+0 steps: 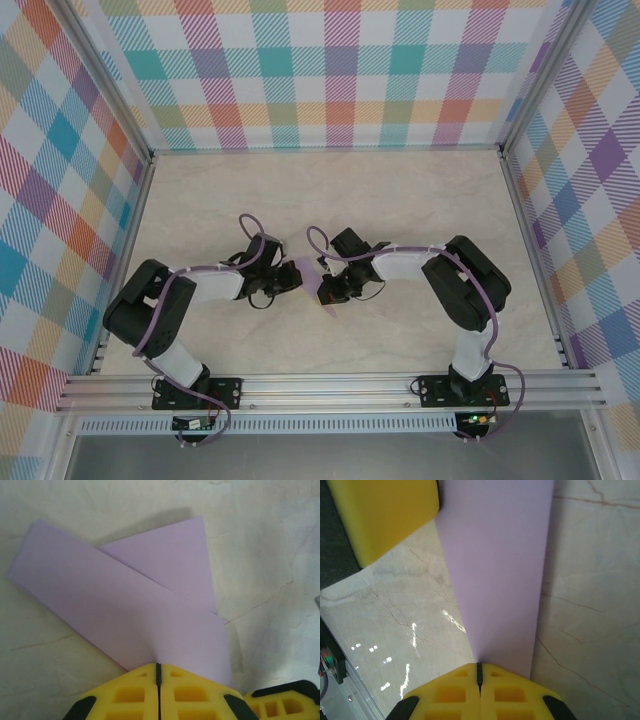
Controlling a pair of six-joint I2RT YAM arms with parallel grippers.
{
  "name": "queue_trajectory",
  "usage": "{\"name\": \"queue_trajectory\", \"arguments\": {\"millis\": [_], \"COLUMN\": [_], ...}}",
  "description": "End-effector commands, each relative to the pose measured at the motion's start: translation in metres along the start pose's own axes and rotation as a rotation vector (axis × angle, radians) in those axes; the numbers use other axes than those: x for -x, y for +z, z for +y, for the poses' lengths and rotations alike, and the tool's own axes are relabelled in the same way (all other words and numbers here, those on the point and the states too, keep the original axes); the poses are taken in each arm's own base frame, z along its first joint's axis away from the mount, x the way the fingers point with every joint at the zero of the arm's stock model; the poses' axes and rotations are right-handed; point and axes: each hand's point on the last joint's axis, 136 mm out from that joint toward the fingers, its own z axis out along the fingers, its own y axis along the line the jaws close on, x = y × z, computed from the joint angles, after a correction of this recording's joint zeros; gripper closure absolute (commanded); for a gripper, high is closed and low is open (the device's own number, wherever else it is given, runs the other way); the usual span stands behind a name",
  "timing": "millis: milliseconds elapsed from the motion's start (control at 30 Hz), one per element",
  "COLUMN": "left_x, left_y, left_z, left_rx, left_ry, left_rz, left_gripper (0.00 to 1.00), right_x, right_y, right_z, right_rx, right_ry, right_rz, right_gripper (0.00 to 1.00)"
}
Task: Fold a paper plane with a square sheet of paper (pick it up from the middle)
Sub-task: Fold the wing for the fifth time at the center of the table.
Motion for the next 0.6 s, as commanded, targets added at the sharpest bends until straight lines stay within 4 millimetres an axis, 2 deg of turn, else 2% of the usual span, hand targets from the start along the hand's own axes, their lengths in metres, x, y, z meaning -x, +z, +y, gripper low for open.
{"name": "queue_trajectory", "arguments": {"millis": [0,267,400,567], "left_x": [0.018,0.033,0.048,0.07], "left_y": [0.003,-0.001,-0.006,-0.015], "left_z": [-0.005,0.033,0.052,0.062], "left_rx": [0.02,0.166,0.208,0.224], "left_ry": [0.03,0.016,0.008,-0.019], "left_rz": [-0.065,-0.103,-0.121,-0.16], "left_gripper": [0.95,0.96,0.96,0.96], "right_x": [-0.044,-0.047,-0.046,-0.043], "right_y": [0.009,0.008,0.008,0.006], "right_z": [-0.041,-0.043,-0.041,-0.038], "right_rx": [-0.146,-0.156,-0.149,-0.143], "right_ry": [0.116,0.119,0.119,0.121], "right_rz": [0.137,0.144,0.142,0.135], "right_gripper": [0.98,0.98,0.98,0.98]}}
